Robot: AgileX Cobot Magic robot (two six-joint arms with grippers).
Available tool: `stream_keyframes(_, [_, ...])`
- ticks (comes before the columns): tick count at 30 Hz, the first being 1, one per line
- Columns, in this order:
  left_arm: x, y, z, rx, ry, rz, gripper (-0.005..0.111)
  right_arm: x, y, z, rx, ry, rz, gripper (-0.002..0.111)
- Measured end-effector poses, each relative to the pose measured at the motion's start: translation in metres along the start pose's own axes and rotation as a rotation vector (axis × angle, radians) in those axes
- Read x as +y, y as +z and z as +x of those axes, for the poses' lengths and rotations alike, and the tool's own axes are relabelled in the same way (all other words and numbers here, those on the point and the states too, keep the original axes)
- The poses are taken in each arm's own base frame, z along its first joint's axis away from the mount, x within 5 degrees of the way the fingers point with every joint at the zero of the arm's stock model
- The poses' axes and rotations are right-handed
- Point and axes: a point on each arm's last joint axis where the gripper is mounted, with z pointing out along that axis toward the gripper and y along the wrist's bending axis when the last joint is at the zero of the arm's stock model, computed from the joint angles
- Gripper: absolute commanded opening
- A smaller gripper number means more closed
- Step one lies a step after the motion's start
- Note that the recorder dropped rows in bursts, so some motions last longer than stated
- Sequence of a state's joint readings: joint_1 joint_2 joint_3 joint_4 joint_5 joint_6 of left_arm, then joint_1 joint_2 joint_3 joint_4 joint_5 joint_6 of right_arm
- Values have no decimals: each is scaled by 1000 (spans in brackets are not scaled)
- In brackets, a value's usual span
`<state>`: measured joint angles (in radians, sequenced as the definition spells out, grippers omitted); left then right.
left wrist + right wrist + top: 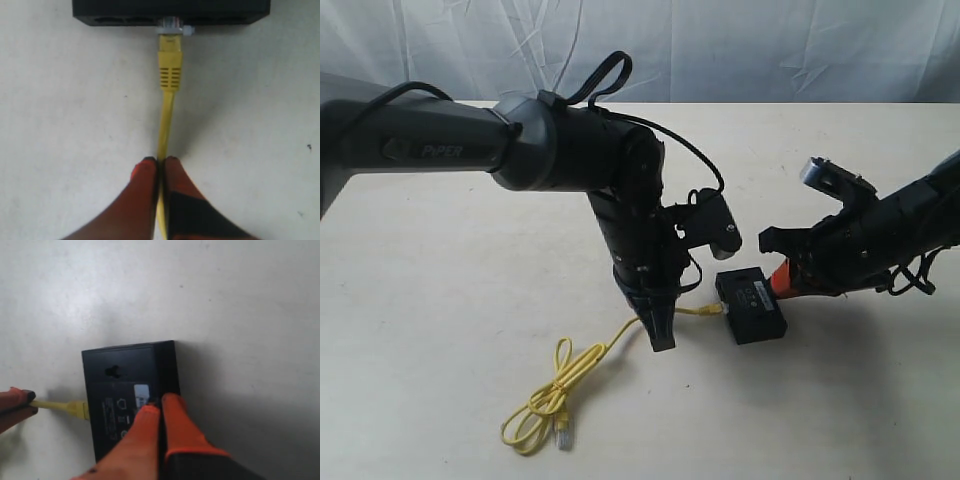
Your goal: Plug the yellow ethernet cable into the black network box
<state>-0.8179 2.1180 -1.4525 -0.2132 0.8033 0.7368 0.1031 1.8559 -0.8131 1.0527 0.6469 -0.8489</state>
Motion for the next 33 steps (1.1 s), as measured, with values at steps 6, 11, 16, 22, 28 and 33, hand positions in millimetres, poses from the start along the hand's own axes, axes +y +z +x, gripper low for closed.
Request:
stream_keyframes(6, [1,0,-3,-28,-13,-8,0,2,-25,-6,-71,-4,-6,-1])
stream_keyframes(11, [1,0,-3,-30,-14,-9,0,-11,-16,-3,-40,19,41,-1])
stream_keyframes(16, [1,0,-2,-24,-10,-8,0,-10,4,2,8,-3,47,-1])
stream_keyframes(22, [0,0,2,14,4,4,0,1,14,1,-1,-39,57,-1])
stream_keyframes(28, [0,0,2,21,6,8,0,-1,18,3,12,-44,67,-1])
stream_keyframes(33, [0,0,3,25,12,3,0,-1,18,3,11,-44,68,-1])
